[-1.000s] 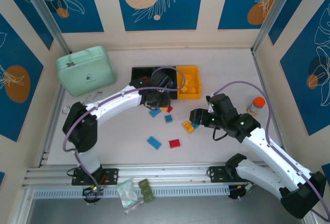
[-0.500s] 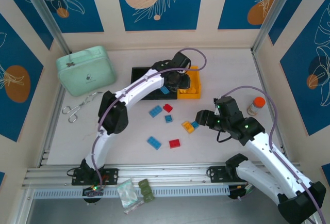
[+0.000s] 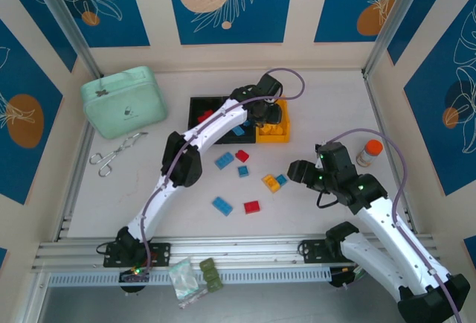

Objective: Sort the legos into containers by color
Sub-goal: Place the lego in the container.

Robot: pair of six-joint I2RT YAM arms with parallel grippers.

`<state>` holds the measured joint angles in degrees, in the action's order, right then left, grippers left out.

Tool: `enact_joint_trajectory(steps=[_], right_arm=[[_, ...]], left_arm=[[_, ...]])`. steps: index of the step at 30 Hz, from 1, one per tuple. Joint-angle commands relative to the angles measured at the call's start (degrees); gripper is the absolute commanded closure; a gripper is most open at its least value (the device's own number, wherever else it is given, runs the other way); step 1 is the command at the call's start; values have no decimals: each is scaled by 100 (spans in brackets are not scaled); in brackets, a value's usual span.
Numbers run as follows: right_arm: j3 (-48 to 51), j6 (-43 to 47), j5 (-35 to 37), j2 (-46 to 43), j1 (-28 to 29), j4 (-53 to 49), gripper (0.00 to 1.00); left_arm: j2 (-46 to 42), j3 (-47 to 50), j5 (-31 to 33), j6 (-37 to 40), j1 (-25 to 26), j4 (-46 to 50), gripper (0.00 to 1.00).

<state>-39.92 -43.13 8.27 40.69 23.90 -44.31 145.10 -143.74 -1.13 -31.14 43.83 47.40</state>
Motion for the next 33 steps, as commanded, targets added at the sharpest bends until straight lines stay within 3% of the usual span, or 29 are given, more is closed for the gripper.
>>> enact_joint_trajectory(steps=[1,7,11,14,20,28,33], right_arm=[[128,-46,-164,-113,-80,-157,32],[169,-22,-238,-125,-186,-144,32],[219,-23,-316,-114,-261,-84,32],[217,-20,-352,-88,-278,-35,32],[213,14,-388,-28,-289,38,32],[99,-19,-486,180,-224,23,32],[38,-72,-403,492,91,1,32]], left_arm=[[212,-363,-138,37,-77,-216,71],[401,-488,-174,38,-131,-447,69],[403,-506,-170,48,-153,-477,50],[310,-505,-171,67,-155,-478,42],[-214,-343,-372,42,-146,-319,40],[-1897,1827,-793,154,-142,-907,39],[-3166,3698,-1102,213,-139,-1404,38]])
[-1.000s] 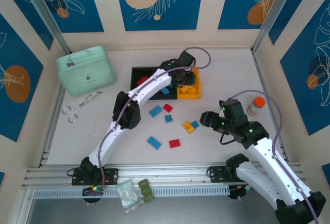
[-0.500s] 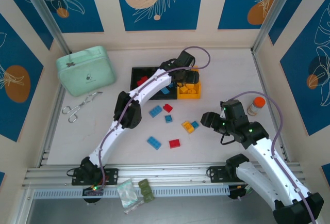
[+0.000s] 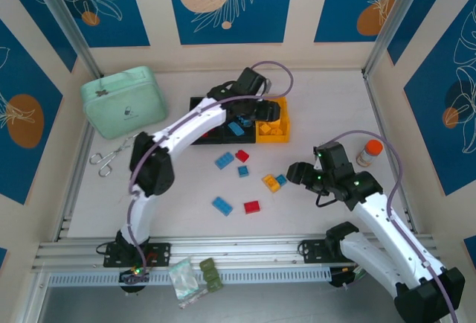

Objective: Sort the legos into containers by color
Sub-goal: Place the lego in the container, then pick up the lego from the bottom-center of the table.

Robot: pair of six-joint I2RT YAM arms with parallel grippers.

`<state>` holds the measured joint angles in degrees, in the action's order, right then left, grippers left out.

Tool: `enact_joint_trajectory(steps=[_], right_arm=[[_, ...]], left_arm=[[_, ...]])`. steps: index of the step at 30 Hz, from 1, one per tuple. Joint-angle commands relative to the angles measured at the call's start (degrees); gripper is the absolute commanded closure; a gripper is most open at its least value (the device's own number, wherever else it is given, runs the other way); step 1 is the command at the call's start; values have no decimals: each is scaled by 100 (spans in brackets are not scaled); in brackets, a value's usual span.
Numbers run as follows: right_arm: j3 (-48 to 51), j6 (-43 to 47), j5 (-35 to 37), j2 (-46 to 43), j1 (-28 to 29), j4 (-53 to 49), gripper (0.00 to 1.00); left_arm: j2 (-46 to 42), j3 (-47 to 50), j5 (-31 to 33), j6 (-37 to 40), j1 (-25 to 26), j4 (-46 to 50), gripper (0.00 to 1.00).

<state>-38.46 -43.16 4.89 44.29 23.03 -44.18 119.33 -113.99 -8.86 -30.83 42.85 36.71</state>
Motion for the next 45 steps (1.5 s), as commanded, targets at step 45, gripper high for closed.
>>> enact_joint_trajectory(steps=[45], right_arm=[[-1990,1696,-11,5028,1390,550,32]], left_arm=[[-5658,7588,346,-1442,-167,-1360,34]])
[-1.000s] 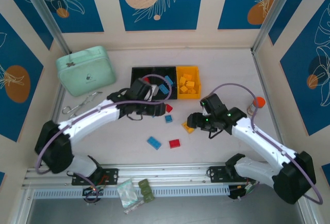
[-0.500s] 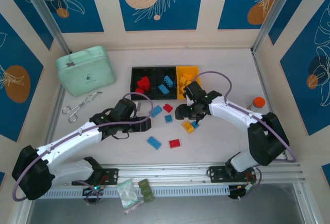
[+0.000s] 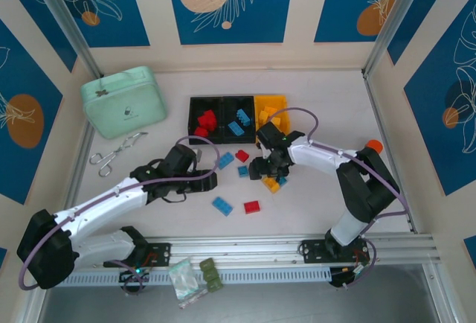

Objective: Sort the legos into containers by color
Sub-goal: Pick up the lego from the bottom-center of the table.

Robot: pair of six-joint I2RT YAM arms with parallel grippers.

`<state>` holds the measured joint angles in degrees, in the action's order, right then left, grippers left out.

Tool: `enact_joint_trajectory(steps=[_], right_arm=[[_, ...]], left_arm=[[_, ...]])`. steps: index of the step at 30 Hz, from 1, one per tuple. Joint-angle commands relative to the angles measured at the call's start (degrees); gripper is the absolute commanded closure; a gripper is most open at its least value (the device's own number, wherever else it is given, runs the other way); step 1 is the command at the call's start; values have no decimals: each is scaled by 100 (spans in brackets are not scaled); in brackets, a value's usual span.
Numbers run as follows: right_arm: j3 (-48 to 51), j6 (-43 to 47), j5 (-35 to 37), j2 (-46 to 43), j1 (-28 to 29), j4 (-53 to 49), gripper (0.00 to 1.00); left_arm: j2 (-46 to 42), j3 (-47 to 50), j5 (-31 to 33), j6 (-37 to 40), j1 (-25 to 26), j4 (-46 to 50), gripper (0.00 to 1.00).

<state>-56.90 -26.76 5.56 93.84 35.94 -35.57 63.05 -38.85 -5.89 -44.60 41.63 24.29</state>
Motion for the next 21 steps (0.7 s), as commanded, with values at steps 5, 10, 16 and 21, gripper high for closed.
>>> enact_joint_trajectory(steps=[5,10,16,21], right_arm=[[-161,3,158,155,332,-556,33],[-266,78,565,395,578,-790,34],[-348,105,954,614,833,-983,39],[-339,91,1032,686,894,-1032,38]], left_arm=[[-20,127,36,-99,-47,-163,34],[-58,176,18,-131,-45,-181,34],[-178,273,9,-215,-43,-218,34],[-219,308,-33,-222,-44,-222,34]])
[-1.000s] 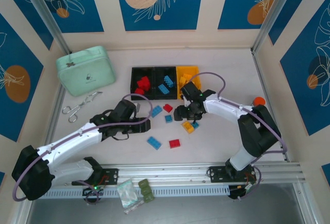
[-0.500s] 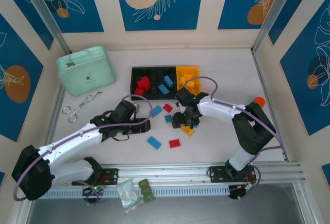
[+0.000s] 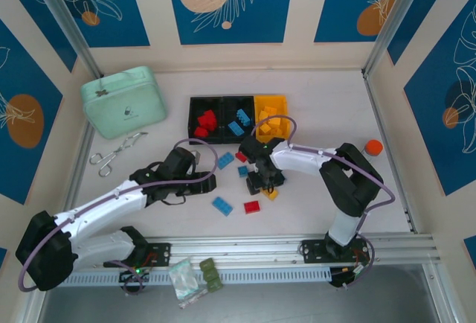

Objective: Sort the legos into containers by color
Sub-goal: Pick up the lego from the bottom-center of the table, then place the lego in the container.

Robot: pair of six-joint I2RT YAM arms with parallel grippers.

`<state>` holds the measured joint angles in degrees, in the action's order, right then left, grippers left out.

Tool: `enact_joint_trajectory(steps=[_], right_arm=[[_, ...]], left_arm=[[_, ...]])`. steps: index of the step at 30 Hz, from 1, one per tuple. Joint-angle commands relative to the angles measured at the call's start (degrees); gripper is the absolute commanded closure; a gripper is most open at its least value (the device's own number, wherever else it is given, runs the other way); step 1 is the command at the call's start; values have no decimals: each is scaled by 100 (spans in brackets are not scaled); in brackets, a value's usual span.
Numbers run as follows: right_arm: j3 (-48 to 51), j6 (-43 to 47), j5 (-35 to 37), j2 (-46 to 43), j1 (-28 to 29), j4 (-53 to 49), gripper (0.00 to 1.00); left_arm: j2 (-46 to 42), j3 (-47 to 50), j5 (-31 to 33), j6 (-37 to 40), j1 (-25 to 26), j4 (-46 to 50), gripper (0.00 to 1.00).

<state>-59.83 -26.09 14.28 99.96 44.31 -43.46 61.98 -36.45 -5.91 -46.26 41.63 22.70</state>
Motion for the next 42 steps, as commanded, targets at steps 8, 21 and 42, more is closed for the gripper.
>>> enact_joint_trajectory(steps=[8,21,42], right_arm=[[-10,7,210,18,99,-225,61],[-741,90,325,-601,-98,-538,71],[-3585,219,358,738,-1925,-767,71]], left_arm=[[-243,189,-153,-138,-42,-278,34],[-191,-4,-270,-5,-50,-512,34],[700,-1042,-507,302,-212,-657,34]])
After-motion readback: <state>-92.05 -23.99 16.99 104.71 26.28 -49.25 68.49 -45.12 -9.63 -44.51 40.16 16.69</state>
